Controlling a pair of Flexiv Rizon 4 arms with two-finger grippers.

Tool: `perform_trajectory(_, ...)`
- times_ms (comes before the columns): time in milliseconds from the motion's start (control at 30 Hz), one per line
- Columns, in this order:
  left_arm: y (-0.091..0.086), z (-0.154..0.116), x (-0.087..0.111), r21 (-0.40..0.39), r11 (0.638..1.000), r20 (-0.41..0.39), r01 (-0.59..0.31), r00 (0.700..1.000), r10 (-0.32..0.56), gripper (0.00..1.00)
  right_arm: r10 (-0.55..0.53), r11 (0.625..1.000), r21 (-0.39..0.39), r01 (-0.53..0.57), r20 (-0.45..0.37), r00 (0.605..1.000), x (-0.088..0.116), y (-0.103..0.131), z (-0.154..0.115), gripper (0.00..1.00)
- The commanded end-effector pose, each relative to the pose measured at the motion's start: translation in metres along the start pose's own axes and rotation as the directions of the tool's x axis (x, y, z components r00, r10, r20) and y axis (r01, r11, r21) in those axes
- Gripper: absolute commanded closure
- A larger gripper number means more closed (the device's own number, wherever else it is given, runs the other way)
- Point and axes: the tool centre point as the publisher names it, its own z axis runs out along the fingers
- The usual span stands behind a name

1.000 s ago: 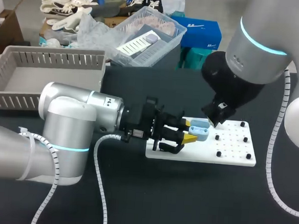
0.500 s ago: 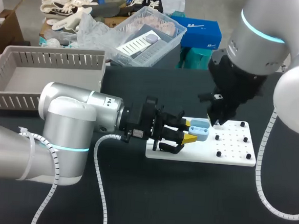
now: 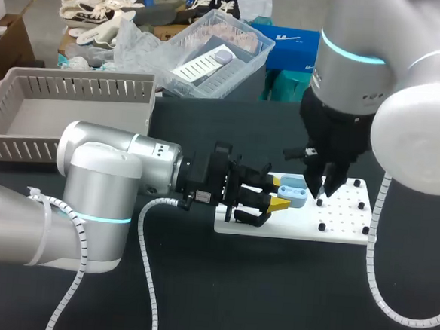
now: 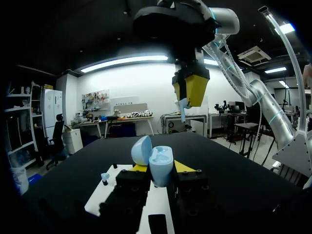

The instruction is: Pick up each earbud case from the left stands, insert the matching earbuds, close the lid, and place the case in the box.

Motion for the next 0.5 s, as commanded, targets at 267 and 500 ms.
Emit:
perform_trajectory(267,-0.0005,0.0,0.0003,-0.003,1.0,0.001,-0.001,1.0,0.001,1.0,0.002,1.0,0.002,-0.002,0.001,1.0,0.0003,0.0002,-0.0003,1.0)
perform_trajectory(500,-0.0005,0.0,0.0003,-0.003,1.0,0.001,-0.001,1.0,0.001,1.0,-0.003,1.0,-0.005,0.003,0.001,1.0,-0.0008,0.0016,0.0006,1.0)
